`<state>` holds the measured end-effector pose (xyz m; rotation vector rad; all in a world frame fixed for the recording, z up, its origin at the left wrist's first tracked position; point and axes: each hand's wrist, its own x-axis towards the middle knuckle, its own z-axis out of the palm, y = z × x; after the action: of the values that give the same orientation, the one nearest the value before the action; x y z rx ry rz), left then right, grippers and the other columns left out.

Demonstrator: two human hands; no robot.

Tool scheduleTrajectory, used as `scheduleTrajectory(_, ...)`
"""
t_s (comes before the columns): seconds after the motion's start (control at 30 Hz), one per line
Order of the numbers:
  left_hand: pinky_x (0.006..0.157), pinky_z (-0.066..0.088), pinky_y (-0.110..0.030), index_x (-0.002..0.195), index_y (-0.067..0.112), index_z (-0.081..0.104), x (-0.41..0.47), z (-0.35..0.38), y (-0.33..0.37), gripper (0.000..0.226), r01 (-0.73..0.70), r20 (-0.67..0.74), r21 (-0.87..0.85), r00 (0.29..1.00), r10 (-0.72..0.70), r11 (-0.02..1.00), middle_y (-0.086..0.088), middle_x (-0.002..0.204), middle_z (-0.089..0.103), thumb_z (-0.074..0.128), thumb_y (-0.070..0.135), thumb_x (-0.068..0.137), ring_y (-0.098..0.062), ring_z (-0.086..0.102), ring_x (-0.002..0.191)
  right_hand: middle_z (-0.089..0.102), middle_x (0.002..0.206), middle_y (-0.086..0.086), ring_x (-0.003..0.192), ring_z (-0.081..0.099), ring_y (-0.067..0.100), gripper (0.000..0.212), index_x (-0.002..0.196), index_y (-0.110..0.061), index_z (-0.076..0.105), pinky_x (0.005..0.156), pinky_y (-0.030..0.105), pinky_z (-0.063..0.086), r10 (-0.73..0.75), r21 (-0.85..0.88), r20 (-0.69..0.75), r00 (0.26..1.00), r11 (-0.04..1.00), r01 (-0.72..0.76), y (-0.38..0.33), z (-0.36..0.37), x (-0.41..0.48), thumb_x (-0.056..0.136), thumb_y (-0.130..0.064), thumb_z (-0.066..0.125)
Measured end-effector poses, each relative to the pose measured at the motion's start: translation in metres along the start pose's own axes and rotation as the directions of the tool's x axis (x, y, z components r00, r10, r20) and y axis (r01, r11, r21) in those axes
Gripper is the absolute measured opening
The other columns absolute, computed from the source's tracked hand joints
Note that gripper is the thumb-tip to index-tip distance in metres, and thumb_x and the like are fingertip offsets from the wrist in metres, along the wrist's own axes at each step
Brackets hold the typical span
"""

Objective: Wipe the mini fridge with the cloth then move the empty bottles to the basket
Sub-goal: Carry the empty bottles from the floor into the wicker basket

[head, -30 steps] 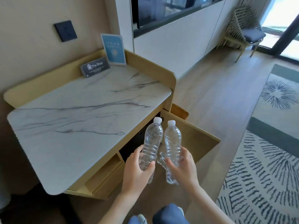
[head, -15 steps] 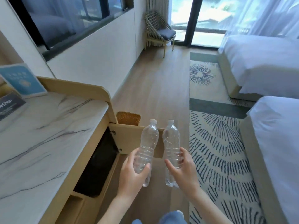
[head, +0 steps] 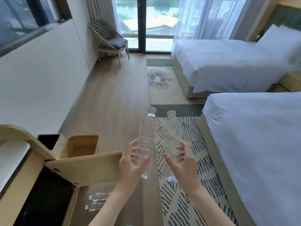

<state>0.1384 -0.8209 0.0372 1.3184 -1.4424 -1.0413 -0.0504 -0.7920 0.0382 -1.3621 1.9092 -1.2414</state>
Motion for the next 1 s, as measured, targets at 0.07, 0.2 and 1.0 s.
scheduleTrajectory(0.07, 0.074, 0.050, -0.011, 0.128, 0.052, 0.049, 0.017, 0.016, -0.001, 0.065, -0.003, 0.016, -0.001, 1.000, 0.003, 1.000, 0.018, 0.104, 0.064, 0.067, 0.066, 0.068, 0.000, 0.063, 0.090, 0.057, 0.109, -0.011, 0.096, 0.057, 0.006, 0.081, 0.146, -0.014, 0.042, 0.086, 0.033, 0.054, 0.014, 0.010, 0.003, 1.000, 1.000, -0.015, 0.008, -0.006, 0.020, 0.079, -0.041, 0.080)
scheduleTrajectory(0.2, 0.073, 0.048, -0.008, 0.126, 0.053, 0.048, 0.059, 0.033, -0.007, 0.060, 0.035, 0.041, 0.018, 0.999, -0.035, 0.999, 0.014, 0.105, 0.064, 0.077, 0.056, 0.074, 0.002, 0.062, 0.089, 0.056, 0.110, -0.012, 0.097, 0.056, 0.005, 0.080, 0.147, -0.016, 0.041, 0.087, 0.031, 0.053, 0.053, 0.005, 0.018, 0.998, 0.999, -0.053, 0.025, -0.002, 0.062, 0.081, -0.042, 0.079)
scheduleTrajectory(1.0, 0.074, 0.050, -0.014, 0.128, 0.049, 0.049, 0.534, 0.031, -0.053, 0.055, 0.150, -0.104, -0.005, 0.983, -0.150, 0.989, 0.022, 0.101, 0.065, 0.078, 0.037, 0.082, 0.002, 0.062, 0.091, 0.058, 0.114, -0.008, 0.099, 0.057, 0.006, 0.078, 0.145, -0.014, 0.044, 0.087, 0.027, 0.052, -0.022, -0.014, 0.138, 0.990, 1.000, 0.024, -0.026, 0.196, 0.527, 0.081, -0.040, 0.080)
